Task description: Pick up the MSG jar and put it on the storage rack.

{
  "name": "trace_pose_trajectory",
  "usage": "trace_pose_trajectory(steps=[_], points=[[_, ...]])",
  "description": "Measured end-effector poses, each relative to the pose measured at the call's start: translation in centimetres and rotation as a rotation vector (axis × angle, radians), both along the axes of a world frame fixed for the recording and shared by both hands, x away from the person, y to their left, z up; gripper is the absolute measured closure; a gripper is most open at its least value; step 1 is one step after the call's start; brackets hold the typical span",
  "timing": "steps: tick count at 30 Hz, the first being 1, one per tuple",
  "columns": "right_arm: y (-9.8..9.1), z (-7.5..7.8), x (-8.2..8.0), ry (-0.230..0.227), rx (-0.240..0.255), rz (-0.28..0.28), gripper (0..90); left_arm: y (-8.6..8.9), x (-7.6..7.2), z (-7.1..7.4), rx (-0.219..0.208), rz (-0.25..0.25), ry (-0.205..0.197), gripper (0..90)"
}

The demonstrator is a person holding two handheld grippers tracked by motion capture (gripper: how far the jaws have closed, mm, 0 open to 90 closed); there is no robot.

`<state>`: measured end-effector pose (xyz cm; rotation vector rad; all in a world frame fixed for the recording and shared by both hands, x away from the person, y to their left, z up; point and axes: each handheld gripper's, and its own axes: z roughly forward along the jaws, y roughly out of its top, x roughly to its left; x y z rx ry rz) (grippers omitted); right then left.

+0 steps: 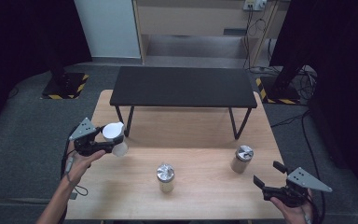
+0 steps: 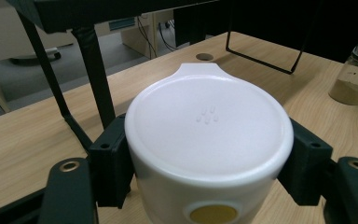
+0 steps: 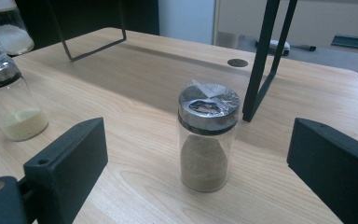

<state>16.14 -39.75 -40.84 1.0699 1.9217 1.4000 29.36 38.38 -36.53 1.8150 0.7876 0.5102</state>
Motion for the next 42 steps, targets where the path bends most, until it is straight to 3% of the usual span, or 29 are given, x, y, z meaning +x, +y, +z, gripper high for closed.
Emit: trace_pose_trajectory(steps=[6, 21, 29, 42], points=[[0.0, 0.0, 0.0, 0.001, -0.001, 0.0, 5.4, 0.0, 0.4, 1.4, -0.017, -0.032, 0.002, 29.6], [0.0, 0.0, 0.1, 0.002, -0.001, 0.004, 5.4, -0.9, 1.9, 5.7, 0.019, -0.108, -0.017, 29.6], [0.0, 0.0, 0.1, 0.003, -0.002, 0.005, 5.4, -1.1, 3.0, 8.0, 0.005, -0.137, -0.011, 29.6], [-0.1, -0.1, 0.1, 0.002, 0.002, 0.004, 5.5, -2.6, 4.9, 12.5, 0.038, -0.147, -0.013, 29.6]])
